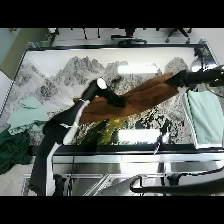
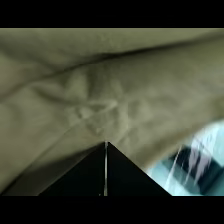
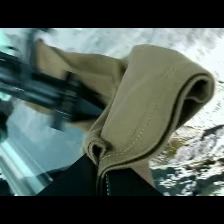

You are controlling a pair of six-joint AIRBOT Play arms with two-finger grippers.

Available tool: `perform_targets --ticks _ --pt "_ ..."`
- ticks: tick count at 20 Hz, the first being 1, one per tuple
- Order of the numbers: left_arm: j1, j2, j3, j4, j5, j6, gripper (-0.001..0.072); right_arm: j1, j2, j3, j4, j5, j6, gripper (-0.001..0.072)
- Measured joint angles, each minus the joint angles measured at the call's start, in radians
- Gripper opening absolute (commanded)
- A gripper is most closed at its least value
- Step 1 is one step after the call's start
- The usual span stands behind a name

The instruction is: Fold the shirts.

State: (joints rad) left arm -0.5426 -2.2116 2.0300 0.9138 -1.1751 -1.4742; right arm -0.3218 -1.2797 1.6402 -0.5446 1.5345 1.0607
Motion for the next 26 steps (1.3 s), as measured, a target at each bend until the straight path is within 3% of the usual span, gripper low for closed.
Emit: perform_targets --ticks 5,11,14,19,20,21,22,26 --pt "-0.051 -0.018 0.034 -0.089 0.086 -0.022 0.0017 0.000 0.069 0.023 0.019 0.056 0.045 0.0019" --pt "0.146 0.211 0.058 -0.356 -0.076 0.074 0.0017 0.072 0.080 0.027 0.023 0.020 0.080 0.0019" --pt "0.288 0.379 0.061 -0.510 -0.130 0.116 0.0017 0.225 0.069 0.027 0.027 -0.101 0.088 0.0020" --pt "0.462 0.619 0.027 -0.649 -0.175 0.166 0.0017 0.623 -0.070 0.027 0.028 -0.449 0.088 0.0028" --pt "0.480 0.660 0.002 -0.662 -0.177 0.184 0.0017 0.713 -0.122 0.027 0.028 -0.545 0.072 0.0124" --pt "0.495 0.702 -0.031 -0.670 -0.180 0.207 0.0017 0.801 -0.179 0.027 0.029 -0.652 0.051 0.0387" --pt "0.504 0.739 -0.066 -0.677 -0.182 0.227 0.0017 0.872 -0.227 0.027 0.031 -0.748 0.036 0.0499" --pt "0.516 0.838 -0.203 -0.689 -0.186 0.284 0.0017 1.065 -0.368 0.027 0.031 -1.070 -0.015 0.0502"
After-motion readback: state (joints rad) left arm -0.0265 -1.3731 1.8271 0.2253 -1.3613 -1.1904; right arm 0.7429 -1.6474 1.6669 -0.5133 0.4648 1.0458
